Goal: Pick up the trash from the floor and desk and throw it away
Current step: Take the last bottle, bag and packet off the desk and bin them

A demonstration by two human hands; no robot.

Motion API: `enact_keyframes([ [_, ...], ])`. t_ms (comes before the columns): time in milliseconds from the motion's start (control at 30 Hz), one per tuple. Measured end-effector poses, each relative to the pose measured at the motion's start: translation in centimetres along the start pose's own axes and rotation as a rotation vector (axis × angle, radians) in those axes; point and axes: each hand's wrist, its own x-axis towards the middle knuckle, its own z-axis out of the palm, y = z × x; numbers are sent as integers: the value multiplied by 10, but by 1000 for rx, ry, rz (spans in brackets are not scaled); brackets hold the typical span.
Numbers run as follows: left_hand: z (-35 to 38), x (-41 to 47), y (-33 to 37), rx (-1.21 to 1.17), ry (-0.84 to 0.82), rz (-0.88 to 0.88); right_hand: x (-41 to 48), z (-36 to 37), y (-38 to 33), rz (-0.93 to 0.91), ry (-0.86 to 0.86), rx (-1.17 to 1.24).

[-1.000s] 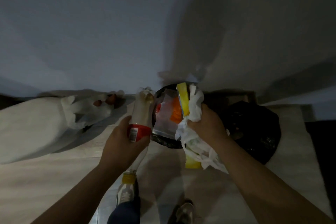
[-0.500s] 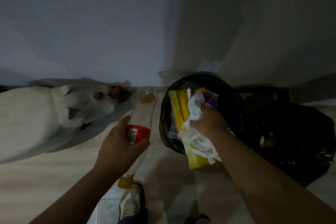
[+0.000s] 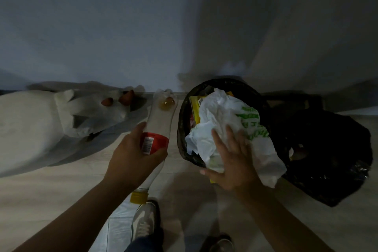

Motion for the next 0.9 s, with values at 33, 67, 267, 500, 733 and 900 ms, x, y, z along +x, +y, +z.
enact_keyframes([
  [33,1,1,1,-1,0,4,-2,6,1,-17,-43,-30],
  [67,2,1,1,1,0,9,-1,11,2,-18,-77,-47],
  [267,9,8,-4,-7,-4,20,44,18,0,26,-62,-53],
  [500,16,19,-16,13,2,30,82,31,4,113,-164,-31],
  [733,16,26,-16,20,1,32,95,35,10,78,-272,-39],
  [900,15,27,-7,55,-17,15,101,14,12,136,-395,195],
])
